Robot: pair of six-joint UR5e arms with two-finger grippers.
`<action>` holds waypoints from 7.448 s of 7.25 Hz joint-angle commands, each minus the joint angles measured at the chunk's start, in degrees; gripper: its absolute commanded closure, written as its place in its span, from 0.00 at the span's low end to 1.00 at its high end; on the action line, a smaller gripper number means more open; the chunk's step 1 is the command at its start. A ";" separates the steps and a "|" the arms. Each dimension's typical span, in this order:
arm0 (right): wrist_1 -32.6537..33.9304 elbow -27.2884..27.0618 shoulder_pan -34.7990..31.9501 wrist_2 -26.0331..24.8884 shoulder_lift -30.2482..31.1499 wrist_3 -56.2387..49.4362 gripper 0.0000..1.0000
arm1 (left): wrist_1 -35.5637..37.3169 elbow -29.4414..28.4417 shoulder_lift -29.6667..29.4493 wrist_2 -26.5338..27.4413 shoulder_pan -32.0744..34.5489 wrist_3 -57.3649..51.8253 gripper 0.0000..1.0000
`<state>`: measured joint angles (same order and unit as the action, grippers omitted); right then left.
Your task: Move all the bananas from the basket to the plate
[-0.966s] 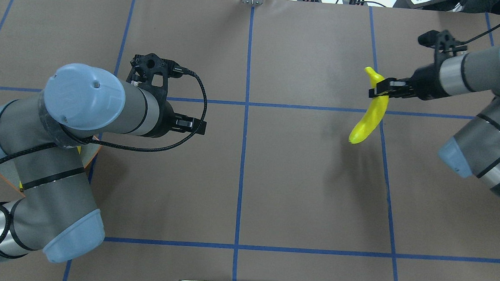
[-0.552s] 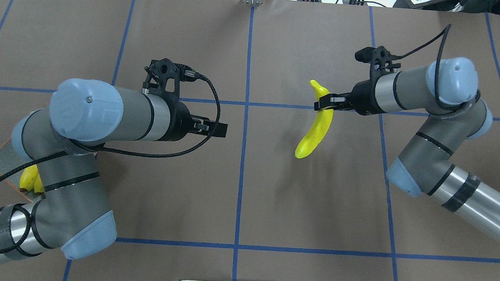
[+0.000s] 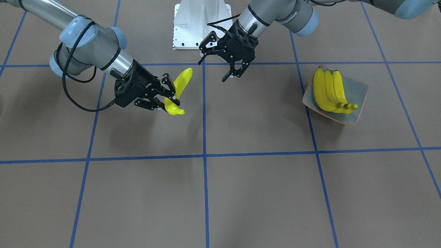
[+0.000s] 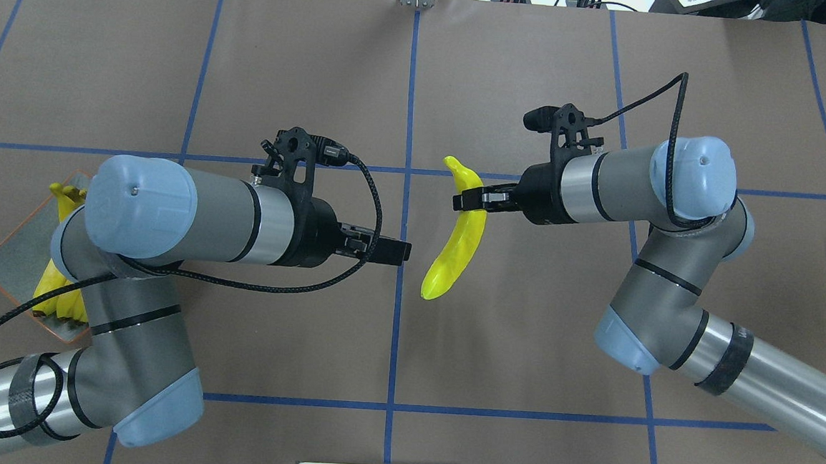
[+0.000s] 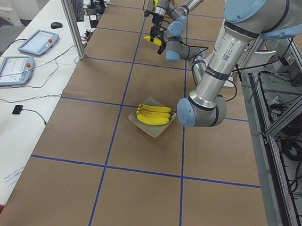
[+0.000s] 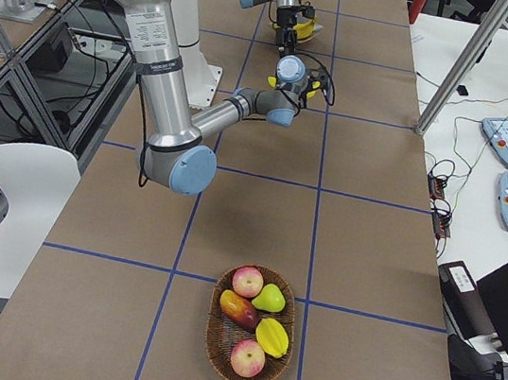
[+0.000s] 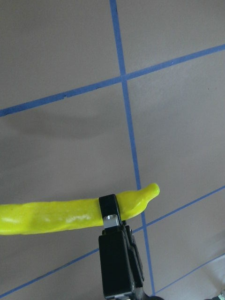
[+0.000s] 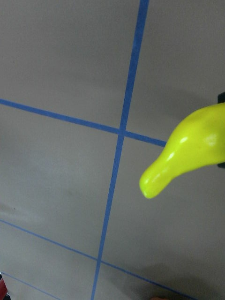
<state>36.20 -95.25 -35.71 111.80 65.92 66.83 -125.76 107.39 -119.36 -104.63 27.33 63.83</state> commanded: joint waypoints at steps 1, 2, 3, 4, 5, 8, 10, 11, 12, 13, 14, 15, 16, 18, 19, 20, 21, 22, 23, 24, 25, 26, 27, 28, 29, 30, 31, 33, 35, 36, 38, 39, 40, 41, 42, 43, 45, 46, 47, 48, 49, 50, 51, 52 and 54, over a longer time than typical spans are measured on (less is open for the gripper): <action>-2.87 -1.16 3.45 -4.47 -0.09 -0.47 1.00 | -0.19 0.02 -0.09 -2.59 -0.96 2.77 0.00; -3.68 -1.34 3.54 -4.57 -0.09 -1.00 1.00 | -0.19 0.02 -0.09 -3.73 -1.05 3.14 0.00; -4.82 -1.60 3.54 -4.66 -0.18 -1.09 1.00 | -0.19 -0.42 -0.09 -3.74 -1.75 3.93 0.00; -5.17 -2.04 3.63 -4.66 -0.53 -1.09 1.00 | -0.19 -0.42 -0.09 -3.66 -2.19 4.63 0.00; -5.18 -2.74 4.07 -4.75 -0.70 -1.09 1.00 | -0.19 -0.60 -0.35 -3.66 -2.46 5.16 0.00; -5.27 -2.83 6.97 -8.27 -1.49 -1.79 1.00 | -0.19 -1.30 -1.05 -3.66 -2.63 5.43 0.00; -5.18 -4.41 7.41 -8.35 -1.76 -1.71 1.00 | -0.19 -2.09 -1.84 -3.66 -2.63 5.43 0.00; -5.18 -4.41 7.41 -8.35 -1.85 -1.71 1.00 | -0.19 -2.18 -1.85 -3.66 -2.63 5.52 0.02; -5.18 -4.41 7.50 -8.35 -1.93 -1.79 1.00 | -0.19 -2.18 -1.85 -3.66 -2.63 5.60 0.17; -5.18 -4.41 7.76 -8.35 -1.94 -1.71 1.00 | -0.19 -2.09 -1.85 -3.66 -2.63 6.56 0.69; -5.18 -4.50 7.85 -8.35 -1.94 -1.79 1.00 | -0.27 -2.01 -1.85 -3.66 -2.63 6.74 1.00; -5.27 -4.42 7.94 -8.35 -1.94 -1.79 1.00 | -0.27 -1.92 -1.85 -3.74 -2.63 7.18 1.00; -5.27 -4.50 8.11 -9.49 -1.94 -1.18 0.01 | -0.19 -1.74 -1.85 -3.74 -2.63 9.27 1.00; -6.40 -5.64 8.82 -12.05 -1.06 -1.79 0.00 | 0.08 -1.92 -1.85 -3.66 -2.63 10.34 1.00; -8.50 -6.60 8.56 -11.96 0.68 -1.71 0.00 | 1.64 -1.66 -1.76 -4.00 -2.55 10.78 1.00; -10.35 -7.66 8.38 -12.13 3.40 -1.62 0.00 | 6.88 -0.52 -1.41 -5.05 -2.02 10.79 1.00; -11.49 -7.75 8.29 -12.39 5.86 -1.36 0.00 | 14.59 2.53 -0.71 -5.24 -0.89 10.70 1.00; -11.51 -7.75 8.29 -15.36 7.80 -0.74 0.00 | 23.54 6.22 0.78 -5.24 1.39 10.09 1.00; -11.59 -7.58 8.38 -17.65 9.91 -0.74 0.00 | 28.16 9.82 4.18 -5.32 4.02 9.39 1.00; -11.59 -7.75 8.29 -19.24 12.63 -0.74 0.00 | 28.38 13.43 10.48 -5.59 5.96 5.55 1.00; -11.59 -7.49 8.29 -20.47 15.09 -0.74 0.00 | 28.47 15.12 15.42 -7.33 9.37 3.43 1.00; -11.59 -7.40 6.90 -20.31 17.46 -1.00 0.00 | 28.47 14.96 19.47 -11.61 15.06 1.06 1.00; -11.59 -7.32 5.49 -20.31 18.88 -0.92 0.00 | 28.47 15.04 24.38 -13.57 19.56 -5.93 1.00; -11.51 -7.05 4.43 -20.22 19.33 -0.83 0.00 | 28.47 14.78 28.78 -15.15 24.30 -11.30 1.00; -11.51 -6.96 3.64 -20.48 20.29 -0.83 0.00 | 28.38 13.39 32.13 -15.26 27.13 -18.84 1.00; -11.42 -6.88 3.20 -20.66 20.56 -0.74 0.00 | 28.29 10.68 32.60 -15.17 28.81 -22.57 1.00; -11.42 -6.88 3.19 -20.66 20.56 -0.74 0.00 | 28.12 8.39 32.69 -15.26 28.66 -22.00 1.00; -11.42 -6.79 3.19 -20.75 20.65 -0.65 0.00 | 27.68 4.87 32.26 -15.34 28.22 -21.64 1.00; -11.42 -6.26 3.28 -20.75 20.65 -0.56 0.00 | 28.02 3.98 32.61 -16.40 28.04 -21.47 1.00; -11.42 -6.17 3.28 -20.75 20.65 -0.56 0.00 | 28.38 3.80 32.52 -17.79 27.87 -18.94 1.00; -11.42 -6.00 3.37 -21.71 20.57 -0.47 0.00 | 27.94 4.05 32.61 -17.81 26.03 -18.31 1.00; -11.42 -5.91 3.37 -21.71 20.56 -0.47 0.00 | 27.77 4.06 32.69 -17.20 24.02 -16.56 1.00; -11.42 -5.82 3.37 -21.71 20.56 -0.47 0.00 | 26.89 4.06 33.30 -16.23 22.69 -15.50 1.00; -11.42 -5.65 3.37 -21.89 20.48 -0.47 0.00 | 23.32 4.06 36.44 -15.96 22.24 -15.49 1.00; -11.42 -5.64 3.37 -22.15 20.39 -0.47 0.00 | 20.41 4.06 38.13 -15.96 22.24 -15.23 1.00; -11.42 -5.56 3.37 -22.24 20.39 -0.47 0.00 | 20.38 3.88 38.14 -15.96 21.63 -15.14 1.00; -11.42 -5.56 3.37 -22.24 20.39 -0.47 0.00 | 20.38 3.80 37.88 -15.96 19.61 -13.83 1.00; -11.42 -5.56 3.37 -22.24 20.39 -0.47 0.00 | 20.29 3.71 37.79 -15.96 19.60 -13.91 1.00; -11.42 -5.56 3.37 -22.33 20.39 -0.47 0.00 | 20.38 3.53 37.71 -15.96 19.60 -13.99 1.00; -11.42 -5.64 3.37 -22.76 20.39 -0.47 0.00 | 20.38 3.53 37.71 -15.96 19.60 -14.17 1.00; -11.42 -5.64 3.37 -22.94 20.39 -0.47 0.00 | 20.38 3.44 37.62 -15.96 19.60 -14.08 0.99; -11.51 -5.56 3.45 -22.94 20.39 -0.47 0.00 | 20.38 3.44 37.53 -15.87 19.43 -14.00 0.44; -11.42 -5.64 3.37 -22.94 20.39 -0.30 0.00 | 20.29 3.53 37.53 -14.74 19.43 -13.82 0.00; -11.51 -5.64 3.45 -22.86 20.30 1.01 0.00 | 20.29 3.44 37.36 -14.12 19.43 -13.91 0.00; -11.51 -5.82 3.37 -22.77 20.47 1.02 0.00 | 20.47 5.10 36.04 -15.42 19.60 -14.35 0.00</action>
<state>24.71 -100.95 -32.28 88.95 86.27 67.68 -105.43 111.31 -82.55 -119.21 46.84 49.60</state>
